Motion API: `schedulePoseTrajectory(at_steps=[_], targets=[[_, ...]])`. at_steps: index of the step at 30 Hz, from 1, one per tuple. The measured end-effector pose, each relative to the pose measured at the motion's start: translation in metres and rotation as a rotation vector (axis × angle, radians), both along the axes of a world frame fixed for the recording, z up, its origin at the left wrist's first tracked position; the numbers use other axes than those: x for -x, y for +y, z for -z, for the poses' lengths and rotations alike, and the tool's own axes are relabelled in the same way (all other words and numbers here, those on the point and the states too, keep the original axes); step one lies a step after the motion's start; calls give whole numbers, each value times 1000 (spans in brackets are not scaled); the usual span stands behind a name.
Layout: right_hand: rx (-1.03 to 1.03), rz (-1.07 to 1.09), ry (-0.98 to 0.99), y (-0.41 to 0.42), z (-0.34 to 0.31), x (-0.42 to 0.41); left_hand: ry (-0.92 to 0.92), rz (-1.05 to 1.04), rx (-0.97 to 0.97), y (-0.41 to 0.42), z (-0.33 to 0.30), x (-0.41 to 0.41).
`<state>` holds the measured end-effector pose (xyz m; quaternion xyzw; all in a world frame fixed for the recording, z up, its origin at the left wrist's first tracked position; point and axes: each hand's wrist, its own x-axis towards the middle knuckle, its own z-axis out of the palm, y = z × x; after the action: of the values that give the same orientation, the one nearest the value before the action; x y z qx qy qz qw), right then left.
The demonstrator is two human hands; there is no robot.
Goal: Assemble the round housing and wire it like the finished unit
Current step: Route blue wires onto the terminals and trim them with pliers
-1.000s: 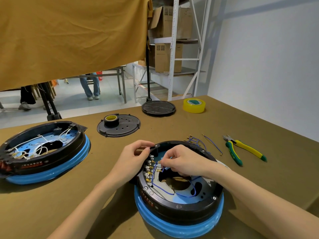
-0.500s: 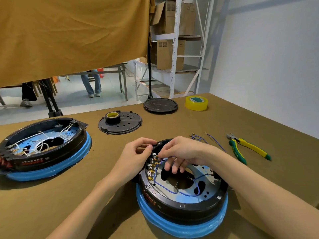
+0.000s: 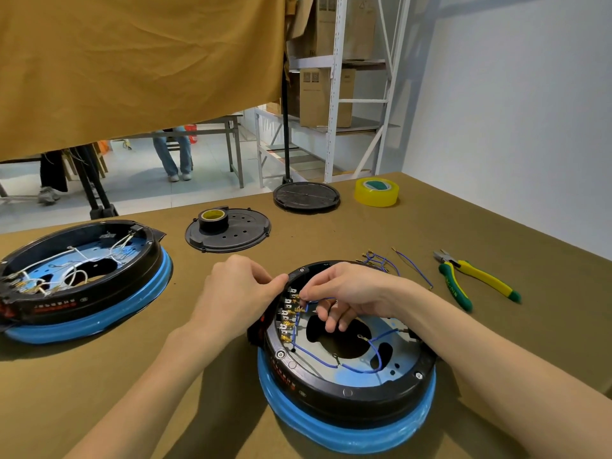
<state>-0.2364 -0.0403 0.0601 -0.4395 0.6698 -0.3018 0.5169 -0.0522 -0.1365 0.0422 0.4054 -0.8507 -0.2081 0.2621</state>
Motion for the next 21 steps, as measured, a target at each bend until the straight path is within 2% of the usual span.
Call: schedulePoseTrajectory(at_steps=[7, 21], targets=[[21, -7, -54, 1, 2, 0, -20, 105, -116, 1, -12, -5], [20, 16, -95, -3, 2, -4, -39, 141, -108, -2, -12, -6]])
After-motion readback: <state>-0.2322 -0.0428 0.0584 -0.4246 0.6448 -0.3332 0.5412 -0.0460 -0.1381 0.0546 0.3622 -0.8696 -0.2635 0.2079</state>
